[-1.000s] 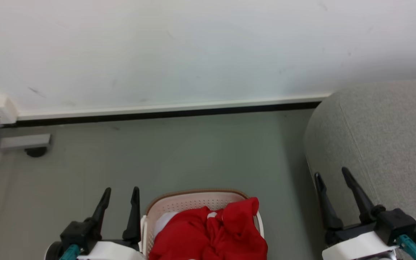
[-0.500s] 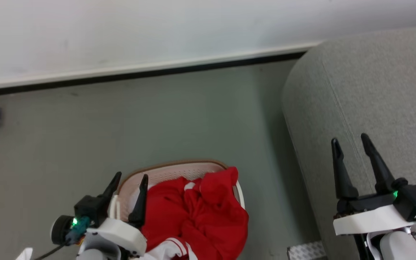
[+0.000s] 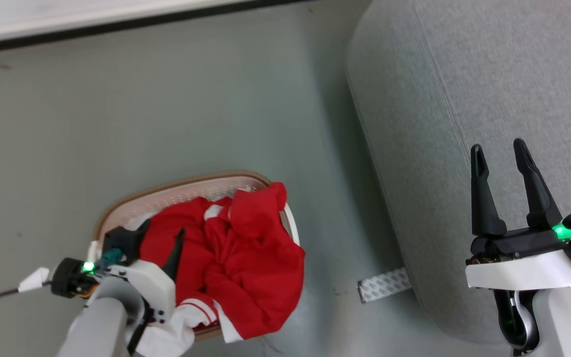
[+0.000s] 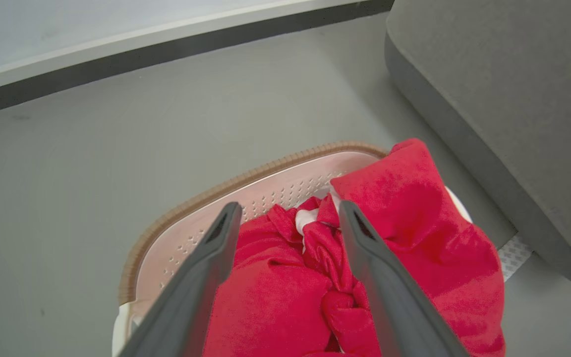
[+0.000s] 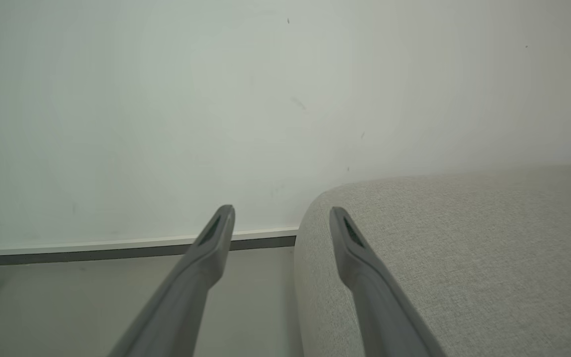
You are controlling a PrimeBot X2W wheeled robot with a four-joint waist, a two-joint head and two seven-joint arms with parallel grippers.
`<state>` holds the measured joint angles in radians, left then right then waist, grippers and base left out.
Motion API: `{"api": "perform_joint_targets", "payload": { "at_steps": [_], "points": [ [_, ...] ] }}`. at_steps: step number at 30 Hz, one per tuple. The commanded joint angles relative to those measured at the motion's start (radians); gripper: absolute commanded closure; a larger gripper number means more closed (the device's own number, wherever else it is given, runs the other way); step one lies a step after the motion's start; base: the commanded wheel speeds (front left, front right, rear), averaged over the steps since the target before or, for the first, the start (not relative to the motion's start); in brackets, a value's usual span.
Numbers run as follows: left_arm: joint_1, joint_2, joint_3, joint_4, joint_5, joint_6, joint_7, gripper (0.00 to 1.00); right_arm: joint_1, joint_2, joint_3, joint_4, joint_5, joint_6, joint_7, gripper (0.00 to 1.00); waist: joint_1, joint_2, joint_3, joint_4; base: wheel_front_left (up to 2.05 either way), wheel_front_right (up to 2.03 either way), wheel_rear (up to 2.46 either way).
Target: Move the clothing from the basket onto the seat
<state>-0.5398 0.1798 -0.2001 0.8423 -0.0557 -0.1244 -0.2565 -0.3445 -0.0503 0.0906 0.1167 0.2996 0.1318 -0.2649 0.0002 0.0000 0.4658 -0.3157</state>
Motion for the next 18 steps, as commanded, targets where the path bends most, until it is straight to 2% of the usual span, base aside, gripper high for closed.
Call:
{"api": "perform_joint_targets", "payload": {
  "at_steps": [1,7,14,18],
  "points": [
    [-0.025,0.021,-0.006,0.028,0.016,-0.005,0.007,0.0,-0.014,0.0,0.001,-0.007,0.01,-0.002,0.001,0.0,-0.0002,0.0,0.06,-0.052,0.0,0.0,0.0],
    [-0.124,0.077,-0.063,0.189,0.041,-0.005,0.034,0.0,-0.031,0.0,0.012,-0.021,0.05,-0.002,0.001,0.0,-0.0002,0.0,0.135,-0.105,0.0,0.0,0.0],
    [-0.235,0.133,-0.12,0.316,0.046,-0.005,0.074,0.0,-0.056,0.0,0.032,-0.036,0.1,-0.002,0.001,0.0,-0.0002,0.0,0.235,-0.155,0.0,0.0,0.0],
    [-0.286,0.161,-0.16,0.376,0.059,-0.005,0.136,0.0,-0.07,0.0,0.049,-0.044,0.12,-0.002,0.001,0.0,-0.0002,0.0,0.286,-0.18,0.0,0.0,0.0]
  ]
}}
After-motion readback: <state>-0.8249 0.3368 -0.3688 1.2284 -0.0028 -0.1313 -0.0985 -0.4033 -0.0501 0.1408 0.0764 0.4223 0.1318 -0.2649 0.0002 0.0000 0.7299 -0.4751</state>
